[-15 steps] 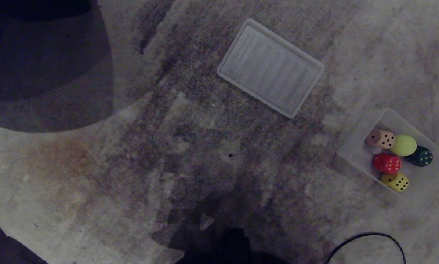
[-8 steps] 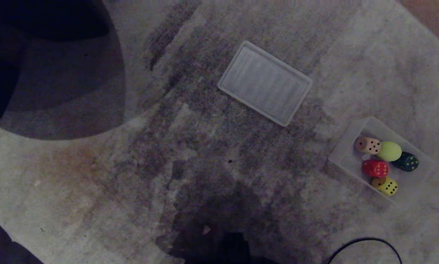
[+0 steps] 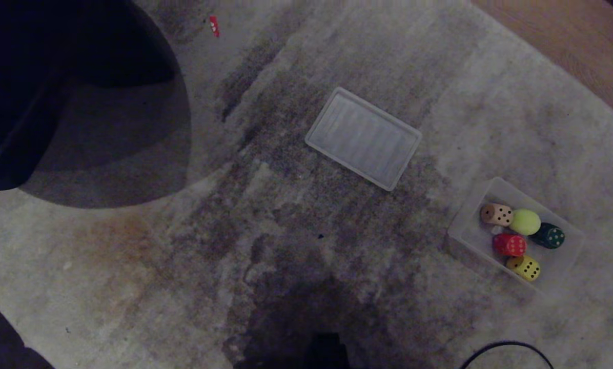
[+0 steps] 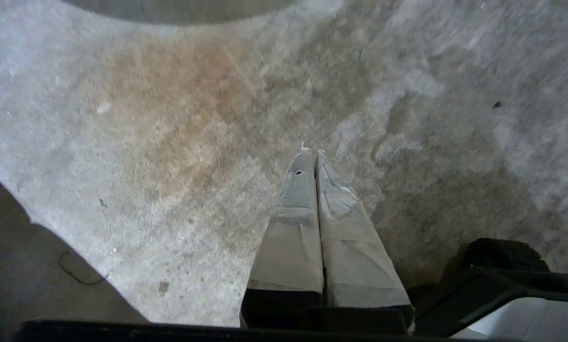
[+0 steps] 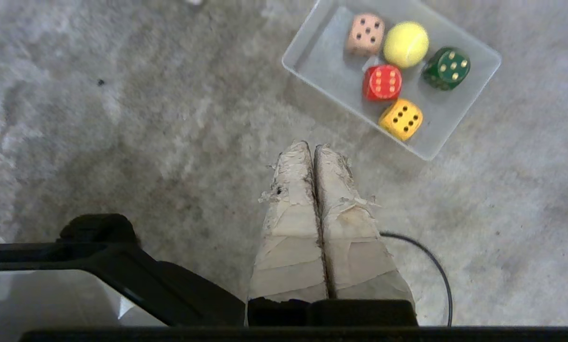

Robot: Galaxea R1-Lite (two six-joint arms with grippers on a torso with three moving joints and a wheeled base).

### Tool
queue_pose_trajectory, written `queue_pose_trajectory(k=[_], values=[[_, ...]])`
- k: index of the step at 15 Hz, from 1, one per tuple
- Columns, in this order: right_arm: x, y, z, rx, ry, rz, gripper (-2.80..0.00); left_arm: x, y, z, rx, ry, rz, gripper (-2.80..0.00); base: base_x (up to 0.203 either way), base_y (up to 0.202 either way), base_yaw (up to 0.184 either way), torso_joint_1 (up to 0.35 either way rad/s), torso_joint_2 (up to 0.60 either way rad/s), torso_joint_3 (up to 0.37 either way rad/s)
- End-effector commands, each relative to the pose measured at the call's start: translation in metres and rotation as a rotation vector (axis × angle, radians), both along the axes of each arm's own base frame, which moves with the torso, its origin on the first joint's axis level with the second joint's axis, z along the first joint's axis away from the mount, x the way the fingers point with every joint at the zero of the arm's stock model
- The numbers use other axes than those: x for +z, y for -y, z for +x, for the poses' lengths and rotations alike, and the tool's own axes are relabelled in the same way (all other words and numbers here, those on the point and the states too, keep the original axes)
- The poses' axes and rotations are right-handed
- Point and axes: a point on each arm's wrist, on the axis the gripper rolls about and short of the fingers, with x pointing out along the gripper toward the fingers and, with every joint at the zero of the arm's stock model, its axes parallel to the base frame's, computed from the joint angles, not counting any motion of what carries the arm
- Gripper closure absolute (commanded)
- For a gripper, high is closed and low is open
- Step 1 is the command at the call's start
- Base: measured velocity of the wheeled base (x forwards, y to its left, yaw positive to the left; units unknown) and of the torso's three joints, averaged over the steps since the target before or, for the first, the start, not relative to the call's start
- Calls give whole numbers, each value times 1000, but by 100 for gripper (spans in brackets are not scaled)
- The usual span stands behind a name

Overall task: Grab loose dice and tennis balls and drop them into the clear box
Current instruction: Pick up the ball on the table

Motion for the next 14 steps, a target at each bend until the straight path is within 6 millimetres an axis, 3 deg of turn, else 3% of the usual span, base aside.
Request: queue_pose_trajectory(k=[1,14], values=[[0,0,0,0,-3,0,0,0,0,0,1,-2,0,0,0,0,0,4,4,204],[0,0,0,0,-3,0,0,0,0,0,1,-4,0,0,0,0,0,3,2,203]])
